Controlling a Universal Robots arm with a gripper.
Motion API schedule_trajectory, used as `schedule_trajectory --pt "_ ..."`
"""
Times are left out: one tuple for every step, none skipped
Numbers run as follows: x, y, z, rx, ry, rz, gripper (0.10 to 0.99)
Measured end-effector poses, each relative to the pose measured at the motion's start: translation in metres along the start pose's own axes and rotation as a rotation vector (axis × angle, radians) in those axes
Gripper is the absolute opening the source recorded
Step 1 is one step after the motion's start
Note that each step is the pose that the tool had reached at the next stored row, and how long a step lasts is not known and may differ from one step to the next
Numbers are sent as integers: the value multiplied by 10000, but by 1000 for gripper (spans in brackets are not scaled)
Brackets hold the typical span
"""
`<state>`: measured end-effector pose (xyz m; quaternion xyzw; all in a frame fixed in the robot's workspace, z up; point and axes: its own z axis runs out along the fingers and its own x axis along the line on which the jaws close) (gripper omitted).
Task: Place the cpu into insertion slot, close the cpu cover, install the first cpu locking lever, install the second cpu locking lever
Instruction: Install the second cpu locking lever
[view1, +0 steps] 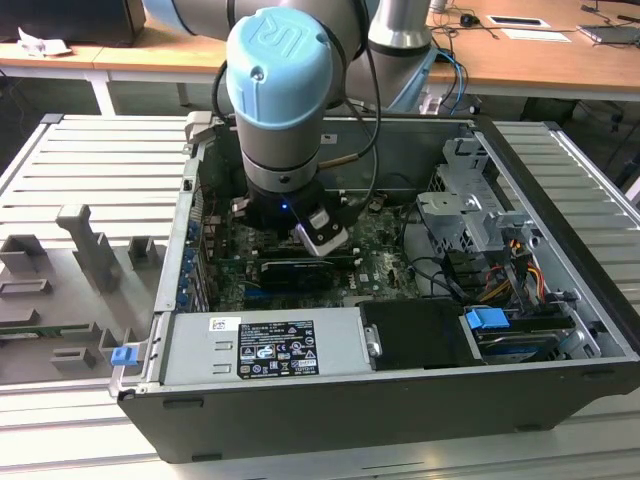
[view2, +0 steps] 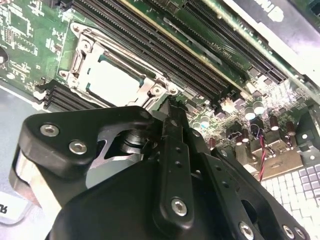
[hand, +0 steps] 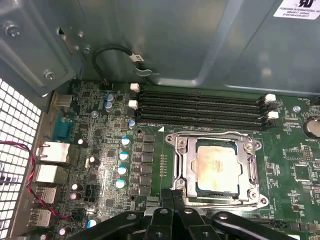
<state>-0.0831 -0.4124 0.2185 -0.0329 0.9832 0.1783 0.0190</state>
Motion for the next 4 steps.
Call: schedule_trajectory --pt "0 3 -7 0 0 0 106" --pt "-1 6 -15 1 0 0 106" --pt "-1 8 -20 0 -1 0 106" --pt "-1 9 -23 -2 -1 0 106"
